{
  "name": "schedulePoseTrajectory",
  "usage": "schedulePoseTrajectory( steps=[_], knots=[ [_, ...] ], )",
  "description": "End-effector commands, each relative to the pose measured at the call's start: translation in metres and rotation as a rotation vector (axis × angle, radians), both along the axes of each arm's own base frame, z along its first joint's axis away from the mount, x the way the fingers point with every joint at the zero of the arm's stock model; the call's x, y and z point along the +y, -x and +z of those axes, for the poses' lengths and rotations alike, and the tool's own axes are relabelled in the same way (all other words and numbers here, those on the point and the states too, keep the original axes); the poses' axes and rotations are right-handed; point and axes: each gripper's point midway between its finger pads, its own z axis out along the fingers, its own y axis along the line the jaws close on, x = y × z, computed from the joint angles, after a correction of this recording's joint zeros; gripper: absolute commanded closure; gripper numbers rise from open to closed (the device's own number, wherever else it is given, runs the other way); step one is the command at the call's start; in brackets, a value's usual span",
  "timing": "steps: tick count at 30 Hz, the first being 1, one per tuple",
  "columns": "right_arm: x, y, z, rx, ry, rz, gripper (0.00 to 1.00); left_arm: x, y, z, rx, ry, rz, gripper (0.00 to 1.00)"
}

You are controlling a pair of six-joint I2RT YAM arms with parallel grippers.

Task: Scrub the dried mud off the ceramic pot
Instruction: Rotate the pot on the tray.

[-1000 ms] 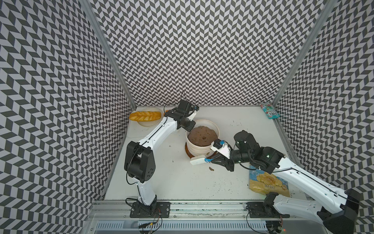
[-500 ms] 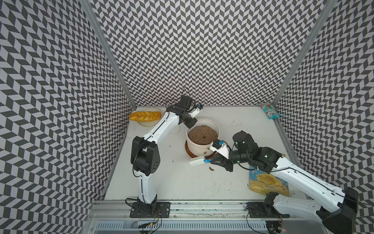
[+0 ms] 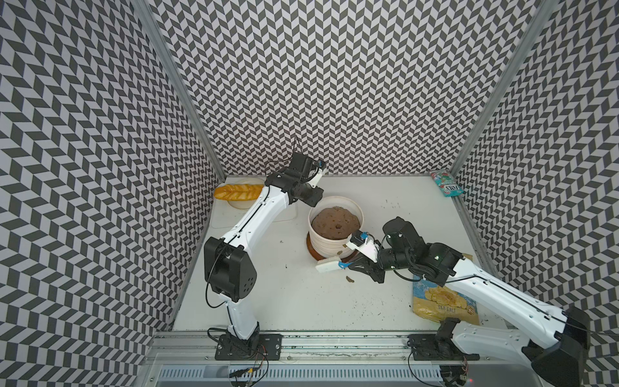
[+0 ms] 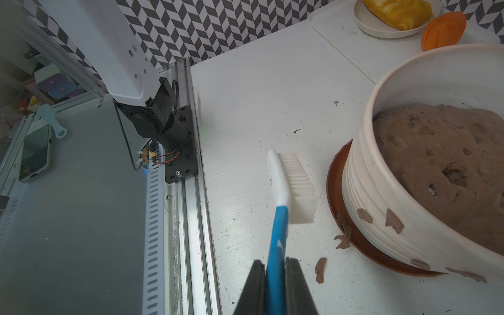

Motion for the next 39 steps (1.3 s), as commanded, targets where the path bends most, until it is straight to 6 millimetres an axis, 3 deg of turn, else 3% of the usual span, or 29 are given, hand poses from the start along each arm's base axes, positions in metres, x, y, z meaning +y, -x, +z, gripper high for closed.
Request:
schedulePoseTrajectory(
  steps=[1,6,10,15,23,27,32,39],
  knots=[
    [0.004,-0.001,0.021,-0.056,-0.080,0.001,1.00,0.018,0.022,-0.001,0.120,0.052,0.199,0.50],
    [0.005,0.002,0.026,-0.059,-0.122,0.007,1.00,0.038,0.053,-0.010,0.219,0.063,0.384,0.48],
    [0.005,0.003,0.025,-0.050,-0.124,0.001,1.00,0.032,0.073,-0.004,0.239,0.162,0.427,0.47],
    [0.002,0.005,0.029,-0.045,-0.144,-0.014,1.00,0.024,0.094,-0.030,0.333,0.126,0.476,0.46],
    [-0.004,0.017,0.043,-0.061,-0.221,-0.004,1.00,-0.001,0.111,-0.050,0.371,0.085,0.493,0.50],
    [-0.006,0.021,0.043,-0.057,-0.229,0.002,1.00,0.006,0.120,-0.062,0.391,0.031,0.529,0.53],
    [-0.008,0.022,0.044,-0.056,-0.234,-0.005,1.00,0.023,0.125,-0.059,0.365,-0.017,0.588,0.52],
    [-0.010,0.022,0.044,-0.059,-0.239,-0.022,1.00,0.020,0.122,-0.074,0.390,-0.040,0.595,0.54]
  ],
)
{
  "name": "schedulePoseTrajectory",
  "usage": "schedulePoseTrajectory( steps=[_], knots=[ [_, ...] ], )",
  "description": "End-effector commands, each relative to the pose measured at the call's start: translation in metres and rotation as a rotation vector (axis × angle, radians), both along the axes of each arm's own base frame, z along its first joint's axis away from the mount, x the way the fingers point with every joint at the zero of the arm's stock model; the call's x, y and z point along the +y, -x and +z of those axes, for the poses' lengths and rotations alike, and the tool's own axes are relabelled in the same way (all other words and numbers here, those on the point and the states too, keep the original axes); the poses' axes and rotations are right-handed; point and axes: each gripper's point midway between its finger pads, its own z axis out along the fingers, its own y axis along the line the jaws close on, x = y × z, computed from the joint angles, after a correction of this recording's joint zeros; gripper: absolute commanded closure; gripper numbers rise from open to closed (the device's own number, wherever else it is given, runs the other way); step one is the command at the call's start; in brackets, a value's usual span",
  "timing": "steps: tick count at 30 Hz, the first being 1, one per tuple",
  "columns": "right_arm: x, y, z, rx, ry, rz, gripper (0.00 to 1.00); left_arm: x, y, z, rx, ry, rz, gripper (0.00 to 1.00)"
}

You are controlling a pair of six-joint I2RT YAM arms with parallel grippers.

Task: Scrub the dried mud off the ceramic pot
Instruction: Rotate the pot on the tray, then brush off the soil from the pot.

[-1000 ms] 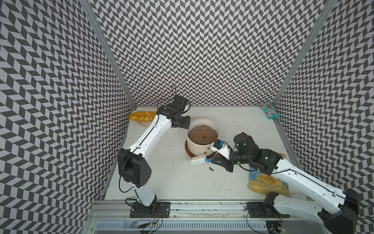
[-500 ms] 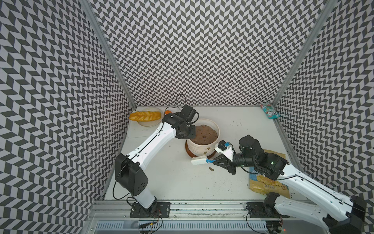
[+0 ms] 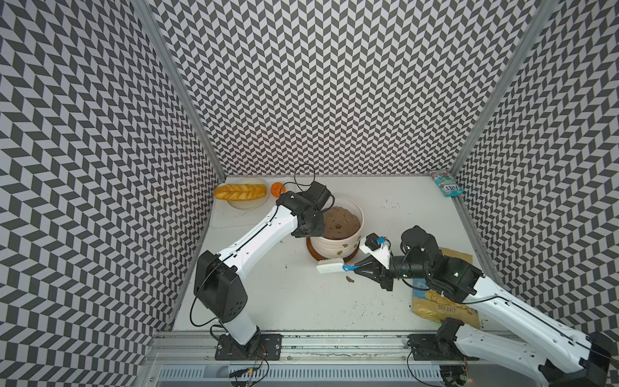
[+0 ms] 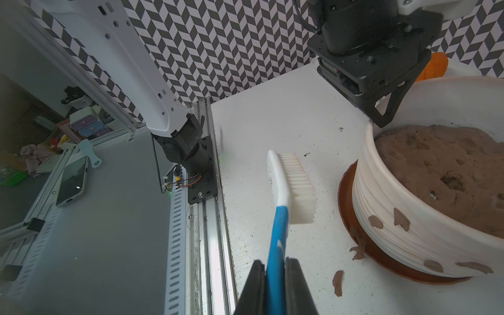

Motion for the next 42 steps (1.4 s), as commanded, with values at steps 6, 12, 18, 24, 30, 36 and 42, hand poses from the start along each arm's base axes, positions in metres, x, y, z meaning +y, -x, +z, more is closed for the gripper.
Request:
schedulePoseTrajectory(
  steps=[6,12,18,24,30,36,42],
  knots=[
    [0.002,-0.002,0.016,-0.045,-0.063,-0.011,1.00,0.008,-0.001,-0.019,0.049,-0.073,0.016,0.62],
    [-0.001,-0.005,0.011,-0.038,-0.050,-0.037,1.00,0.008,-0.003,-0.030,0.073,-0.098,0.006,0.74],
    [-0.004,-0.020,0.005,-0.060,-0.019,-0.119,1.00,0.009,-0.011,-0.030,0.064,-0.102,-0.004,0.82],
    [0.002,-0.033,-0.004,-0.064,-0.005,-0.149,1.00,0.008,-0.021,-0.033,0.059,-0.120,-0.023,0.83],
    [0.003,-0.057,-0.013,-0.066,0.034,-0.286,1.00,0.006,-0.033,-0.028,0.034,-0.128,-0.049,0.83],
    [-0.005,-0.078,-0.031,-0.045,0.078,-0.420,1.00,0.008,-0.043,-0.029,0.024,-0.129,-0.082,0.86],
    [-0.003,-0.071,-0.062,0.127,0.102,-0.434,1.00,0.006,-0.049,-0.025,0.010,-0.109,-0.101,0.86]
  ],
)
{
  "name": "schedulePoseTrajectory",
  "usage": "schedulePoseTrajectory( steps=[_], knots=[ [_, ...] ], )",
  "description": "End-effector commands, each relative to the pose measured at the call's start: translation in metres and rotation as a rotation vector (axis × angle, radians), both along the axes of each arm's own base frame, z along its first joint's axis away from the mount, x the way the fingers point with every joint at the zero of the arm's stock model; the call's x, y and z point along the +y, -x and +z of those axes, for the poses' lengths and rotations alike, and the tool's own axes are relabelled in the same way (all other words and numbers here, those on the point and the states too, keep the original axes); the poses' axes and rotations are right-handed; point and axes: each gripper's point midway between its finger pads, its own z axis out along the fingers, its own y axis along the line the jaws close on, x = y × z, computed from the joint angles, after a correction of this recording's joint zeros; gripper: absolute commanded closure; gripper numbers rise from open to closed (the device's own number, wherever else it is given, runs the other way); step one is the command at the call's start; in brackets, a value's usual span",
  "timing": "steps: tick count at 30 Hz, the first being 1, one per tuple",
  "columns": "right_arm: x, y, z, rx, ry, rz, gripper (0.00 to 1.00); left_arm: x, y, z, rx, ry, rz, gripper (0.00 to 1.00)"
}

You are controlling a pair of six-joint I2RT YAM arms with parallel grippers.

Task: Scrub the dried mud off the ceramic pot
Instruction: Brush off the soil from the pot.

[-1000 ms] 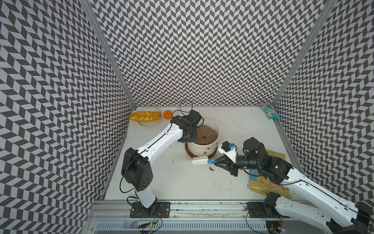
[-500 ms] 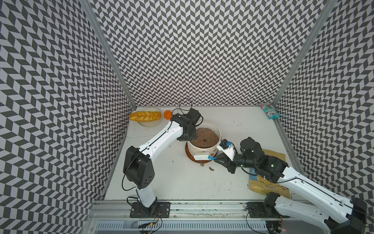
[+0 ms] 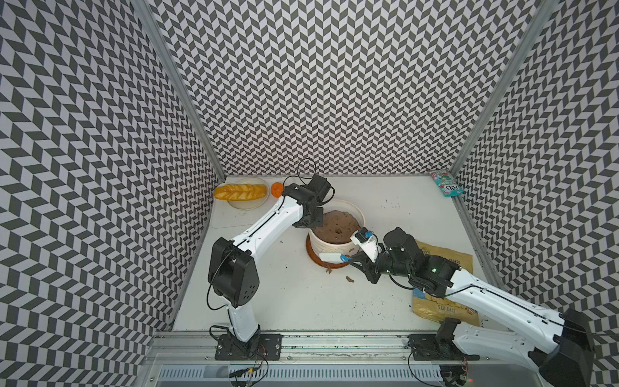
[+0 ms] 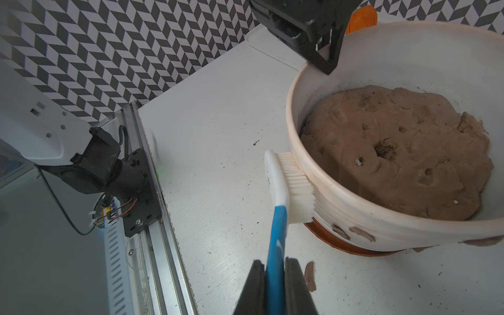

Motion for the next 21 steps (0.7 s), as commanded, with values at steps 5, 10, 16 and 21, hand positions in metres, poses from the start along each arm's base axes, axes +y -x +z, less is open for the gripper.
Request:
schedulePoseTrajectory(
  steps=[5,10,16,21],
  knots=[
    [-0.015,-0.013,-0.037,0.101,0.008,-0.173,1.00,-0.003,-0.006,-0.008,0.016,-0.008,-0.068,0.86],
    [0.016,0.031,-0.033,0.068,-0.012,0.031,1.00,-0.006,-0.009,-0.006,0.008,-0.001,-0.073,0.86],
    [0.038,0.032,-0.015,-0.029,-0.028,0.007,1.00,-0.007,-0.010,-0.006,0.008,-0.006,-0.100,0.86],
    [0.037,0.009,0.000,-0.099,-0.015,-0.100,1.00,0.000,-0.011,-0.010,0.010,-0.010,-0.107,0.87]
  ],
)
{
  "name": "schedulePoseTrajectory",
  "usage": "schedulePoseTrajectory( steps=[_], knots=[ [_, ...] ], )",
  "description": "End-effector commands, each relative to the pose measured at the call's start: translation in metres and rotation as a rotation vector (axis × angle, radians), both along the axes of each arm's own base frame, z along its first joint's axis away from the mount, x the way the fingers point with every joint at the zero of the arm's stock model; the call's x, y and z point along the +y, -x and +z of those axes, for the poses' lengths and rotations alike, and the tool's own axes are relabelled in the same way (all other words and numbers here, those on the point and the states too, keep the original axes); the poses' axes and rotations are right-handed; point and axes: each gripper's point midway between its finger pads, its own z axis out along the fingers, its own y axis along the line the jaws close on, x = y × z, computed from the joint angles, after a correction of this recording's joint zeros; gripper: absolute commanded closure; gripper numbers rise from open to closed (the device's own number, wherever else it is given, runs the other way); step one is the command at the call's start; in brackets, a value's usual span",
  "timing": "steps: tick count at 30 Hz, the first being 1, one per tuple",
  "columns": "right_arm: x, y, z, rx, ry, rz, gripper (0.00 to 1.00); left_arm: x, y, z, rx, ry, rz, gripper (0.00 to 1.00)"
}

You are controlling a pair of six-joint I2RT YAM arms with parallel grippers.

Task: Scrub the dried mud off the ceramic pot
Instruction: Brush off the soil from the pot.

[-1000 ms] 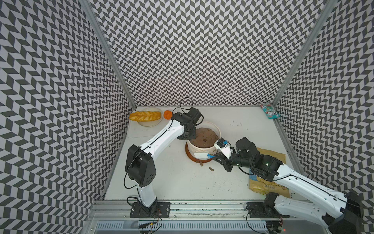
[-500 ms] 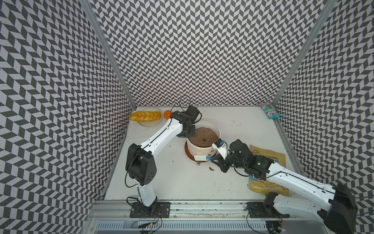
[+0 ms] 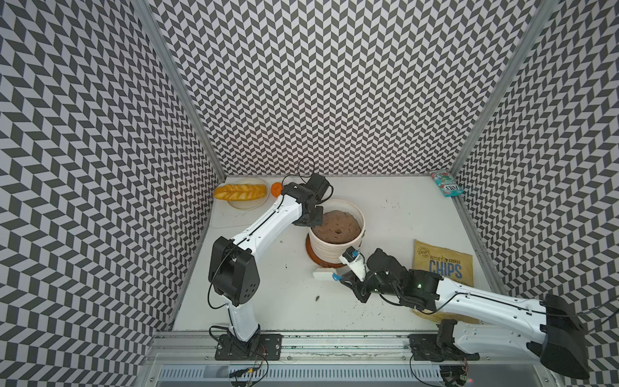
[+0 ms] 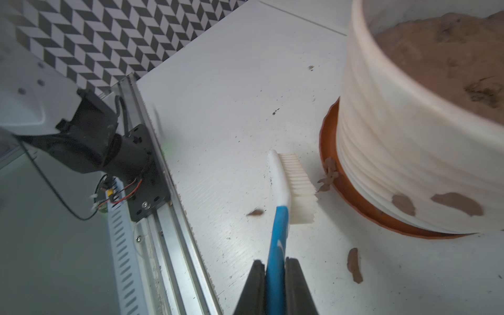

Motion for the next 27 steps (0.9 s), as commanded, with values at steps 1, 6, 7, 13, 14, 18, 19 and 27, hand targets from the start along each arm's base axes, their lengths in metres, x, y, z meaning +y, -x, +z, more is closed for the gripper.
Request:
schedulePoseTrajectory(
  steps=[1,6,7,13,14,18,19,27],
  knots=[
    [0.008,-0.030,0.038,-0.127,-0.057,-0.103,1.00,0.001,-0.005,-0.010,0.015,0.000,-0.055,0.87],
    [0.010,-0.028,0.047,-0.171,-0.034,-0.030,1.00,0.005,-0.014,-0.007,-0.006,-0.058,-0.138,0.90],
    [0.013,-0.023,0.048,-0.175,-0.035,0.015,1.00,0.005,-0.016,-0.006,-0.011,-0.072,-0.157,0.91],
    [-0.004,-0.042,0.034,-0.167,0.085,0.023,1.00,0.000,-0.025,-0.008,-0.015,-0.106,-0.277,0.93],
    [-0.008,-0.047,0.033,-0.172,0.104,0.011,1.00,-0.001,-0.027,-0.009,-0.016,-0.112,-0.289,0.93],
    [-0.027,-0.064,0.034,-0.186,0.132,-0.050,1.00,-0.001,-0.029,-0.010,-0.026,-0.116,-0.337,0.93],
    [-0.032,-0.068,0.030,-0.179,0.143,-0.065,1.00,-0.001,-0.030,-0.009,-0.029,-0.112,-0.342,0.93],
    [-0.061,-0.085,0.018,-0.114,0.201,-0.157,1.00,0.000,-0.037,-0.004,-0.054,-0.079,-0.389,0.93]
  ],
)
